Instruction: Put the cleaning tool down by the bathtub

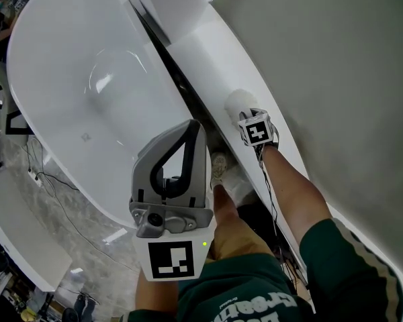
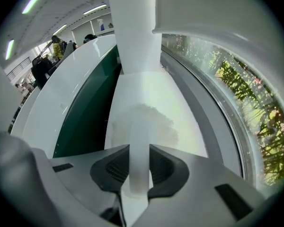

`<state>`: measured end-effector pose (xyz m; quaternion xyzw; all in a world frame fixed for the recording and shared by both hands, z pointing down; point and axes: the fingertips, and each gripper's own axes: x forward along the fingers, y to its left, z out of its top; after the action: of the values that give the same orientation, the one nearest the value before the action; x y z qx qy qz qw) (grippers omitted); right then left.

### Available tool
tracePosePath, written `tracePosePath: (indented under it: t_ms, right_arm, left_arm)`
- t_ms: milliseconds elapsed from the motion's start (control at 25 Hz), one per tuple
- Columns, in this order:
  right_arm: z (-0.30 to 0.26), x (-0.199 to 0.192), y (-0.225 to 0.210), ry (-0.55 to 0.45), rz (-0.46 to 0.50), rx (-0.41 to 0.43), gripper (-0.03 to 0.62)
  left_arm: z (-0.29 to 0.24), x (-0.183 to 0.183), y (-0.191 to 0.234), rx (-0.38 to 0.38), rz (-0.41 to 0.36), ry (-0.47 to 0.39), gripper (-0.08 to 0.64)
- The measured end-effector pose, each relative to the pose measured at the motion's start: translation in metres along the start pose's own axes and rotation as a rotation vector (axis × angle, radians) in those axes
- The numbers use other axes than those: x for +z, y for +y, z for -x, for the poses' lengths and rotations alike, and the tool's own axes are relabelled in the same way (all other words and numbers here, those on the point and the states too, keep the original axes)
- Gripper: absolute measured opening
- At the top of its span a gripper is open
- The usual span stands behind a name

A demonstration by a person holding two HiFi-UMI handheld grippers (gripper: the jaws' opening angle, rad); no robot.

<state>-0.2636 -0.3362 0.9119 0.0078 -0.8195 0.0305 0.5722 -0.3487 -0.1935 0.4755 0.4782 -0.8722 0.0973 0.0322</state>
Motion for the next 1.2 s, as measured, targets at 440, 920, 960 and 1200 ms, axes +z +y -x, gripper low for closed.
tracePosePath:
  t_ms: [440, 920, 960, 1200]
  right_arm:
    - [-0.021, -0.017, 0.000, 0.019, -0.059, 0.008, 0.092]
    - [-0.022, -0.009, 0.002, -0.037, -0.009, 0.010, 0.095]
    - [-0.022, -0.009, 0.003, -0.049, -0.004, 0.012, 0.095]
    - [-0.018, -0.007, 0.007, -0.139, 0.032, 0.006, 0.242]
  left_arm:
    - [-0.001, -0.019, 0.002, 0.017, 0.020, 0.021, 0.006]
    - [-0.003, -0.027, 0.000, 0.010, 0.032, 0.044, 0.006]
    - [-0.003, -0.027, -0.001, 0.008, 0.032, 0.046, 0.006]
    - [-0.004, -0.029, -0.003, -0.006, 0.038, 0.044, 0.006]
